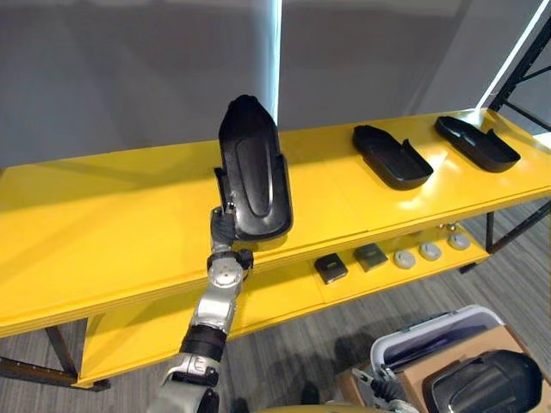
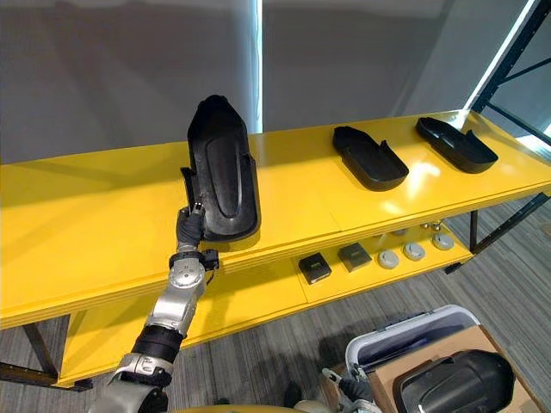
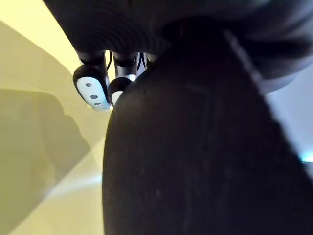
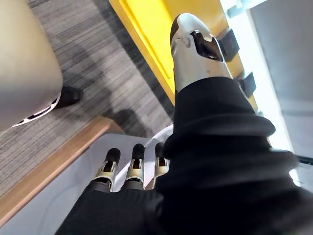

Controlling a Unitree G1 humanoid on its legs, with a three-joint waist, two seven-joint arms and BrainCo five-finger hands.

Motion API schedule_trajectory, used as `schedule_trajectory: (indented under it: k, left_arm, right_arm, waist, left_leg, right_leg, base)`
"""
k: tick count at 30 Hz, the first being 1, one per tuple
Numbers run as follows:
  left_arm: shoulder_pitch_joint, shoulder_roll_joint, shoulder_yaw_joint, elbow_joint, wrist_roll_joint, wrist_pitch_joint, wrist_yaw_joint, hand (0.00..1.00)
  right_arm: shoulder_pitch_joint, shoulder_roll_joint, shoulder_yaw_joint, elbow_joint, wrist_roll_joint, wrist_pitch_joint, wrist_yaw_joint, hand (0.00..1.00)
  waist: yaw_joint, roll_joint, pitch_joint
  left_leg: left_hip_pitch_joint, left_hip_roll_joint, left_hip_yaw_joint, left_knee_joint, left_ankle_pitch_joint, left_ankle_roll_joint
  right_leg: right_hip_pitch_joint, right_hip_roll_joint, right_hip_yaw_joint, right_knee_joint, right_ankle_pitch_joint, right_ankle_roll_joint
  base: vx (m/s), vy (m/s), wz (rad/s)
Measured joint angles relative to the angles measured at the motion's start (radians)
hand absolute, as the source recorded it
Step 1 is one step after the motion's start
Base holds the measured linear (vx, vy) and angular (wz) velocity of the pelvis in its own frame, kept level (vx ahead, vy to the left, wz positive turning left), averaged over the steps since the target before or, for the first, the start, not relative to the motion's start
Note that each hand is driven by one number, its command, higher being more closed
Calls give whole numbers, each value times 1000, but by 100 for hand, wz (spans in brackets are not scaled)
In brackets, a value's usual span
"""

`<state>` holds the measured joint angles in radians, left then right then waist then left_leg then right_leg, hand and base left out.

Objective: Walk over and take plastic housings, then place them on the shelf

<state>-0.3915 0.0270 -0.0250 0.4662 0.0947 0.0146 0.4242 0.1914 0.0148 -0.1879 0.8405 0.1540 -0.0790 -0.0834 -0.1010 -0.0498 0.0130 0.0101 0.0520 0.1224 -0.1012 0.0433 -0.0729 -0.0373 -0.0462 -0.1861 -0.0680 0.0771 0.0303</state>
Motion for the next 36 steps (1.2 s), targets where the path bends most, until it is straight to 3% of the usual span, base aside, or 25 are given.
schedule_trajectory:
  k: [7, 8, 20, 36]
  left_arm:
    - [-75, 20, 71, 97, 23, 48, 16, 100]
    - [-87, 20, 76, 108, 23, 49, 16, 0]
    - [-159, 25, 118, 178, -45, 55, 39, 0]
    - [-160, 10, 95, 169, -172, 19, 77, 0]
  right_arm:
    - [-30, -3, 0, 3, -1, 0, 1, 0]
    - [-32, -3, 0, 4, -1, 0, 1, 0]
    - [-51, -4, 0, 12, -8, 1, 20, 0]
    - [-59, -4, 0, 19, -7, 11, 18, 0]
  waist:
    - [-24, 8, 9]
    - [-24, 9, 9]
    - [-31, 15, 42]
    - [-25, 16, 42]
  left_leg:
    - [-4, -4, -1, 6, 8, 12]
    - [-4, -4, -3, 6, 8, 12]
    - [3, -2, -5, 0, 8, 12]
    - [3, -3, -11, 0, 8, 12]
  right_leg:
    - [1, 0, 1, -11, 9, -8]
    - [2, 0, 0, -12, 10, -8]
    - [15, 4, 4, -31, 22, -14]
    - [19, 3, 0, -30, 23, -12]
  base:
    - [41, 10, -1]
    - [14, 13, 5]
    - [-43, 12, 0]
    - [0, 2, 0]
